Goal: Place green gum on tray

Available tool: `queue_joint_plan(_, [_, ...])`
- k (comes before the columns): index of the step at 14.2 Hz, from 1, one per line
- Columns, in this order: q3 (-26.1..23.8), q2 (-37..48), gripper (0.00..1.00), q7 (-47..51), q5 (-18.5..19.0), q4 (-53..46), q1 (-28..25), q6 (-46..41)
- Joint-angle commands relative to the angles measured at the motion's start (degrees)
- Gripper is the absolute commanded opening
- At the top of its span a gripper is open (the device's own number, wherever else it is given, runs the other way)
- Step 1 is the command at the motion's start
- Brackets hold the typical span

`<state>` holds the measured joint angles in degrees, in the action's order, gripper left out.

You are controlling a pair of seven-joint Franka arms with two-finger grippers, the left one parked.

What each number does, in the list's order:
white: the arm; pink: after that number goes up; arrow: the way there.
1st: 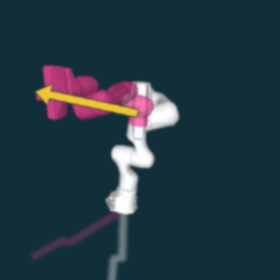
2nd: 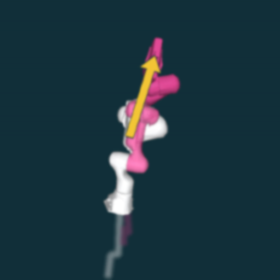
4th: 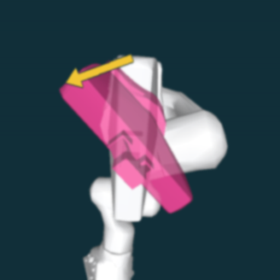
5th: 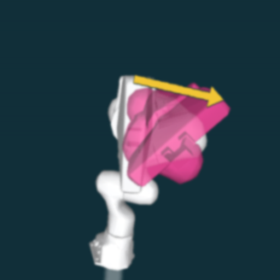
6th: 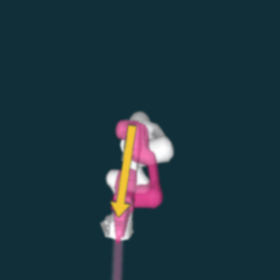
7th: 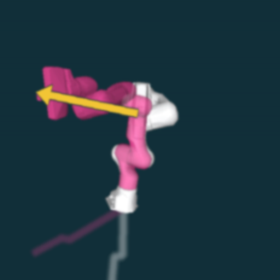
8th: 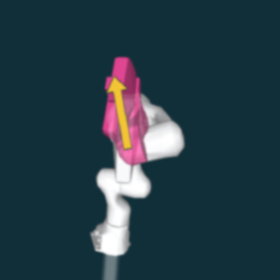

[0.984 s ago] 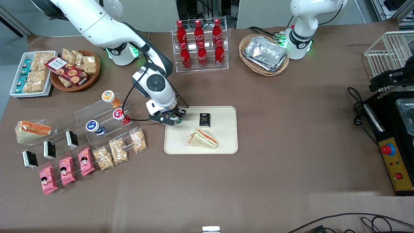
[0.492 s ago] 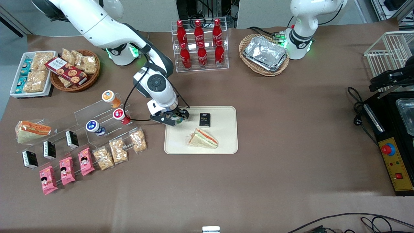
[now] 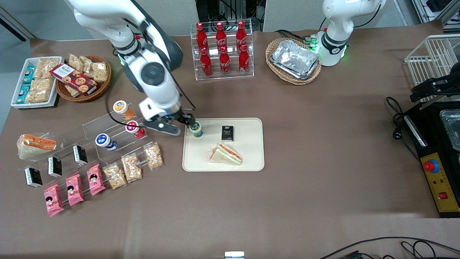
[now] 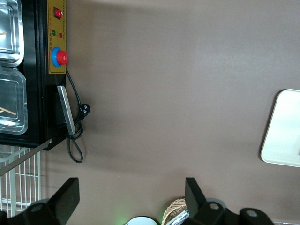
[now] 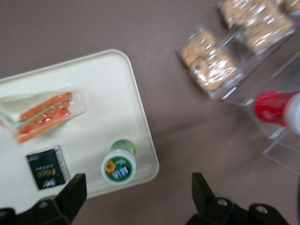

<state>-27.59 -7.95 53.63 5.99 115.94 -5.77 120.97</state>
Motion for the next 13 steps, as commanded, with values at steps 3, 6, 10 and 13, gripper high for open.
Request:
queue_joint_plan(3, [14.11, 4.43, 1.00, -25.28, -5.19, -16.95, 1.90, -22.51])
queue_joint_plan(6, [23.61, 6.62, 1.00, -37.94, -4.49, -20.31, 1.99, -25.79])
queue_joint_plan(10, [34.60, 7.34, 1.00, -51.67, -4.84, -23.56, 1.99, -27.19])
queue_joint_plan(13, [38.48, 7.16, 1.00, -56.52, -4.14, -27.25, 1.90, -30.78])
